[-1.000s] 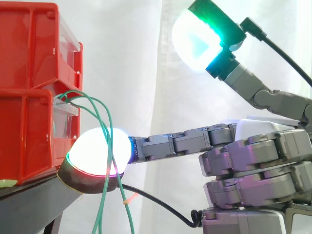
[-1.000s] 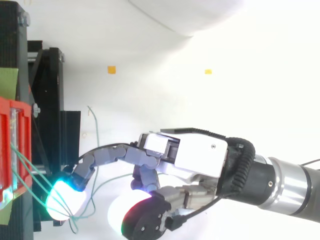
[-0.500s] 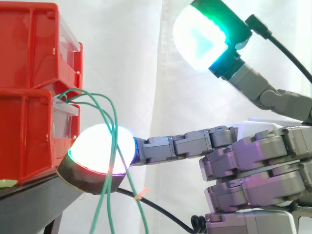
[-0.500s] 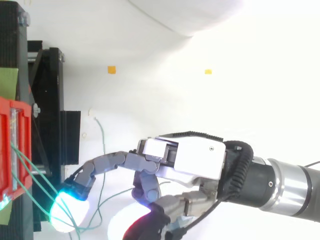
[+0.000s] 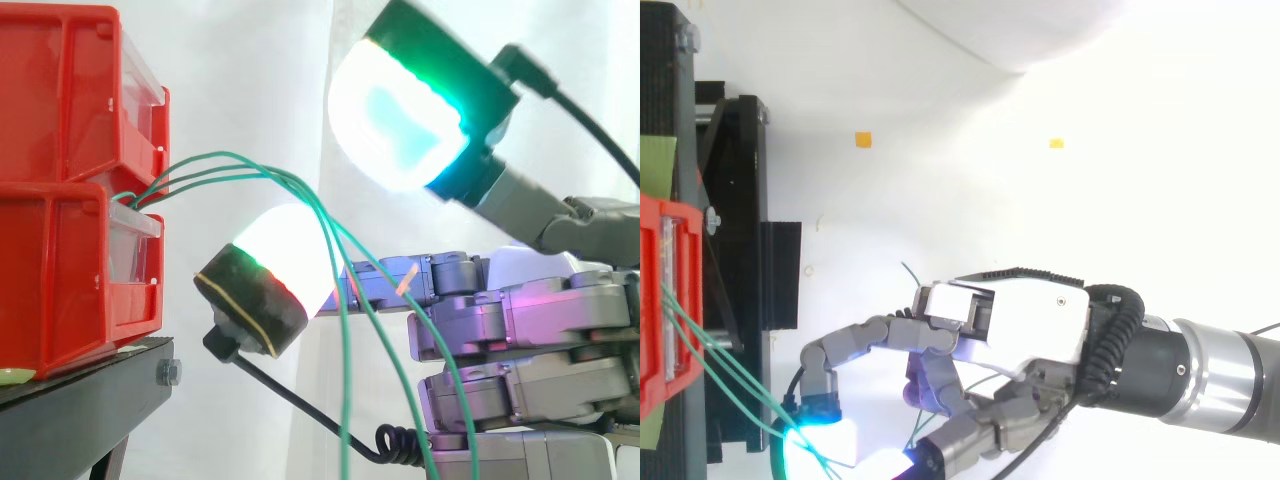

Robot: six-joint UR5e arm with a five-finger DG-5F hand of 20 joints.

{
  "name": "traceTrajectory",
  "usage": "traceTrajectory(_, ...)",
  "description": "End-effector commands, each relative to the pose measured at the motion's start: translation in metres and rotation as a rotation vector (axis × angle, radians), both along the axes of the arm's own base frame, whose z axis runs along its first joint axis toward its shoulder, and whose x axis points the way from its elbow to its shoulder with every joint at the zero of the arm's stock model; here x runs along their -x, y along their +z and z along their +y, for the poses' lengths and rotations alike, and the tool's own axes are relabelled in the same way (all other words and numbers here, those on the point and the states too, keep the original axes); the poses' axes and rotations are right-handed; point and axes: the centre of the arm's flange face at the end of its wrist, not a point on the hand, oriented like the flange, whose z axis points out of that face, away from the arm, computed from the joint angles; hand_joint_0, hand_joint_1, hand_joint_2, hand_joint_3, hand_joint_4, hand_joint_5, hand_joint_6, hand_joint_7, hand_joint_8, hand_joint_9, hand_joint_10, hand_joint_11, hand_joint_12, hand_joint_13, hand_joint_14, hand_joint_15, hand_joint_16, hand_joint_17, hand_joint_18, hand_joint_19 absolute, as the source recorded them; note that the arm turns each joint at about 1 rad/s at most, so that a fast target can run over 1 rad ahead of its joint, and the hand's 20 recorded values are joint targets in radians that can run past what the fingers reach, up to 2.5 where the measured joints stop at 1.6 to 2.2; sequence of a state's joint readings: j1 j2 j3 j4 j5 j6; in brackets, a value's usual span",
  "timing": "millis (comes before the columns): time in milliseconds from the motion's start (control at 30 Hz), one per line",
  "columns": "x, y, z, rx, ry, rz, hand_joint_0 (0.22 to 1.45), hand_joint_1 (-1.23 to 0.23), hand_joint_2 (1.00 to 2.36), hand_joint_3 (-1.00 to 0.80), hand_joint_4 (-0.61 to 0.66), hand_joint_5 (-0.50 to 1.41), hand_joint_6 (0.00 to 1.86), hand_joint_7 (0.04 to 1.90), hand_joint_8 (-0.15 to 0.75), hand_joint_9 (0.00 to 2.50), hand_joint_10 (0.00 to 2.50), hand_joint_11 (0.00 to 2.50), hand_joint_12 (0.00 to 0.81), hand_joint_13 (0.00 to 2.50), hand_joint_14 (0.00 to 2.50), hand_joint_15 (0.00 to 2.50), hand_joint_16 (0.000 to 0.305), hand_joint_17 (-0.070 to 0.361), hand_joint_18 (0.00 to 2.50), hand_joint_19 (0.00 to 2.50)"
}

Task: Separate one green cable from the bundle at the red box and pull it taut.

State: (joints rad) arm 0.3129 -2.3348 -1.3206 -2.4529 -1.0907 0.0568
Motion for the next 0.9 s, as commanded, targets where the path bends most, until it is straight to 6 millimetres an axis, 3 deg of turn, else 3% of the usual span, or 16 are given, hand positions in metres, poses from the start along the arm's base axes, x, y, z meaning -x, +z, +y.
traceTrajectory(0,0.0,0.001,0.0,0.0,0.0,-0.001,0.71,-0.76,1.0,-0.5,0.2,0.12,0.5,1.33,0.04,2.5,1.54,1.2,0.16,1.99,2.5,0.8,0.056,0.126,2.15,1.55)
traceTrajectory(167,0.0,0.0,0.0,0.0,0.0,0.0,0.74,-0.78,1.01,-0.39,0.19,0.12,0.5,1.35,0.032,2.5,1.57,1.2,0.158,2.0,2.5,0.74,0.057,0.127,2.14,1.53)
traceTrajectory(667,0.004,-0.003,-0.001,0.013,0.0,0.045,0.74,-0.81,1.02,-0.3,0.16,0.12,0.5,1.35,0.02,2.5,1.56,1.21,0.138,2.0,2.5,0.72,0.055,0.124,2.13,1.5)
traceTrajectory(867,0.02,0.021,-0.006,0.044,0.002,0.15,0.74,-0.82,1.02,-0.3,0.15,0.12,0.5,1.36,0.019,2.5,1.59,1.21,0.132,2.0,2.5,0.72,0.056,0.125,2.13,1.48)
